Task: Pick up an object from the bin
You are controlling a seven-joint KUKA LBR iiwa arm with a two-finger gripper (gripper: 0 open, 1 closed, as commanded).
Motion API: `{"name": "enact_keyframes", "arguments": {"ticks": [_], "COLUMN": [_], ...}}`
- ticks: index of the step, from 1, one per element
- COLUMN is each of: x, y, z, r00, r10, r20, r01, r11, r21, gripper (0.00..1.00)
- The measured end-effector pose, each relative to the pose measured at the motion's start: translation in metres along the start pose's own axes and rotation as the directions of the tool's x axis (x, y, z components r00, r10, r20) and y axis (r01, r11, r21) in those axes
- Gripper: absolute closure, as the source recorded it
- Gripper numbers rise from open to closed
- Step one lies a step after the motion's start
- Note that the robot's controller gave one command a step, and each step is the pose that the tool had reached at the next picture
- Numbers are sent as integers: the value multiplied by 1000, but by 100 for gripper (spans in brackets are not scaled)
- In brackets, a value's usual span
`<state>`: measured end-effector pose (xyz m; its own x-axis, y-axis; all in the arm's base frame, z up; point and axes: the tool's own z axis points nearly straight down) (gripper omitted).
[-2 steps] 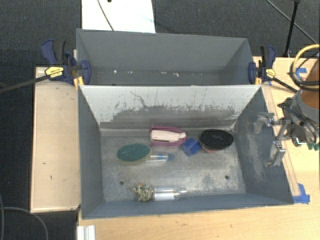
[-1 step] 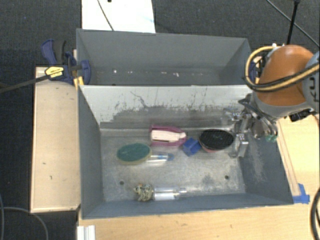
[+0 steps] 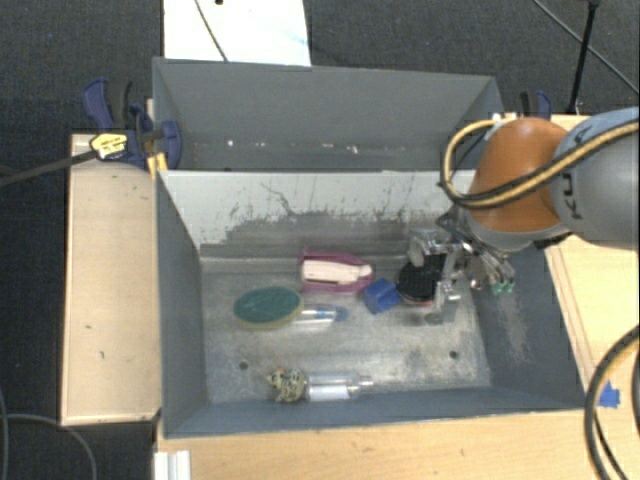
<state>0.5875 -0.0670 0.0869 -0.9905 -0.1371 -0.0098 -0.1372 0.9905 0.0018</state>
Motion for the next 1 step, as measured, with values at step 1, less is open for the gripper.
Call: {"name": "enact_keyframes", "arguments": {"ticks": [1], "x": [0], "y": [-2], "z": [-4], "r00": [1000], "r10": [-2], "r20": [-2], "r01": [2], "r11": [1000], "r21": [2], "gripper": [100]}}
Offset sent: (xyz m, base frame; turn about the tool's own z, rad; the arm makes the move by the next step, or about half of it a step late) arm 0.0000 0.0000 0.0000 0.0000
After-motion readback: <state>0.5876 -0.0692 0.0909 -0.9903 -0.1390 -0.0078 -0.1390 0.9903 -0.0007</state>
